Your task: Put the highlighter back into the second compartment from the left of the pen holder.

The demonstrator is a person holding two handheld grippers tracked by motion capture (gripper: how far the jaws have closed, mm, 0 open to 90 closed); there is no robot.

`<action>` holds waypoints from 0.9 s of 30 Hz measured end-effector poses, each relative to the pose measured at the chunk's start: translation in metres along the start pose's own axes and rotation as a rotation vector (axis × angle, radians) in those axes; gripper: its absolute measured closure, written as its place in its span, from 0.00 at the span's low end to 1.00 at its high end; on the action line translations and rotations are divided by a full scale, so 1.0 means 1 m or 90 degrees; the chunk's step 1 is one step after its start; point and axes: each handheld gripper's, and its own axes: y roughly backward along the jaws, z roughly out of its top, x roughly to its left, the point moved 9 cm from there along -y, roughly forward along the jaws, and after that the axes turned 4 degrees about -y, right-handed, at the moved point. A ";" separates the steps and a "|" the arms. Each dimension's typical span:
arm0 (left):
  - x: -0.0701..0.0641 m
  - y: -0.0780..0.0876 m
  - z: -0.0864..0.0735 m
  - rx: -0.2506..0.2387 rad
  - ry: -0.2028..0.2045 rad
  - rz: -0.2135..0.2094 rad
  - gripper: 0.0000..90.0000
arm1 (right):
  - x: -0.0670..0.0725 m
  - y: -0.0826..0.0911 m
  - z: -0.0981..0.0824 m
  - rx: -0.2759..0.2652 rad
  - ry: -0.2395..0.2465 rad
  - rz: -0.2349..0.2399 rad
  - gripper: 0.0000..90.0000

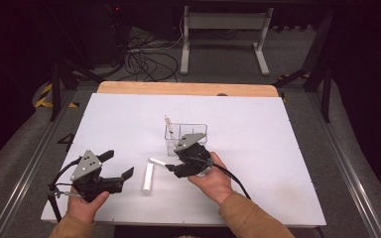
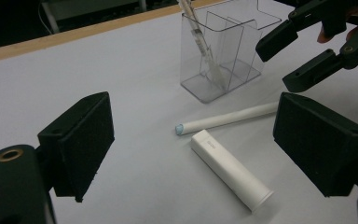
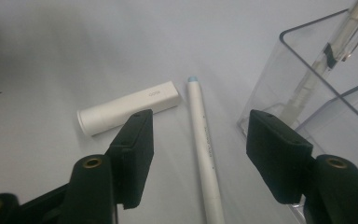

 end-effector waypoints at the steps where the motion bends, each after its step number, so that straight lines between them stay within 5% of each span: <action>1: 0.000 0.000 0.000 0.000 -0.002 0.000 0.15 | 0.000 -0.002 -0.001 0.002 0.003 0.000 0.47; 27: 0.000 0.000 -0.001 0.004 -0.007 0.003 0.15 | -0.004 -0.050 -0.015 0.096 0.063 -0.015 0.66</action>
